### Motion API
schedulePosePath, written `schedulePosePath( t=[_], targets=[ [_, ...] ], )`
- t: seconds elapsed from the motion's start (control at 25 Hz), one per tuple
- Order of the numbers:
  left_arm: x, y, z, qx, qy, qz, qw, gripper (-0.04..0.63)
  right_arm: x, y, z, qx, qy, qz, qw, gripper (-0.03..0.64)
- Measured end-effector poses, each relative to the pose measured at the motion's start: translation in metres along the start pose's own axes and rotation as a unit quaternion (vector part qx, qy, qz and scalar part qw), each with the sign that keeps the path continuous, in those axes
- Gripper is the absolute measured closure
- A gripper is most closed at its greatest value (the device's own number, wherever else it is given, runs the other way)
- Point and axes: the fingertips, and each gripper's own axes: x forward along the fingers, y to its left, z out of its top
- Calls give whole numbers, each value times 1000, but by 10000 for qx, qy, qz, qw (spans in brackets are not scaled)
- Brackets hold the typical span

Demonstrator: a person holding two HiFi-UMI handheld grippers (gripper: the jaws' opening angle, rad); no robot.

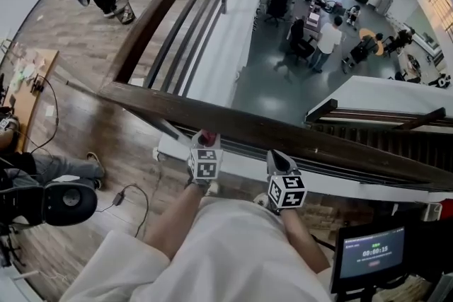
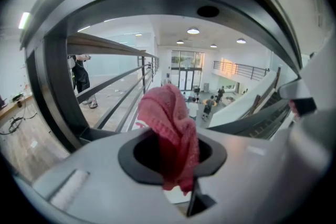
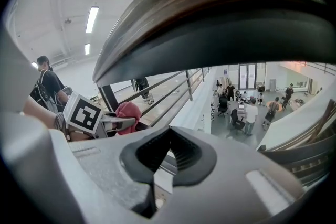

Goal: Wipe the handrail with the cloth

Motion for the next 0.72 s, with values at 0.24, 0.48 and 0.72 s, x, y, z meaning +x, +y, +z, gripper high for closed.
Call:
schedulePosePath(
  t=[0.24, 0.48, 0.72],
  targets=[
    [7, -55, -5, 257, 77, -418, 9988, 499, -6, -21, -5, -141, 57, 15, 9999, 614],
    [10, -87, -2, 276, 82, -488, 9984, 499, -21, -39, -8, -190, 90, 18, 9998, 614],
    [6, -104, 4, 211, 5, -369, 9991, 499, -41, -54, -17, -202, 99, 102, 9997, 614]
  ],
)
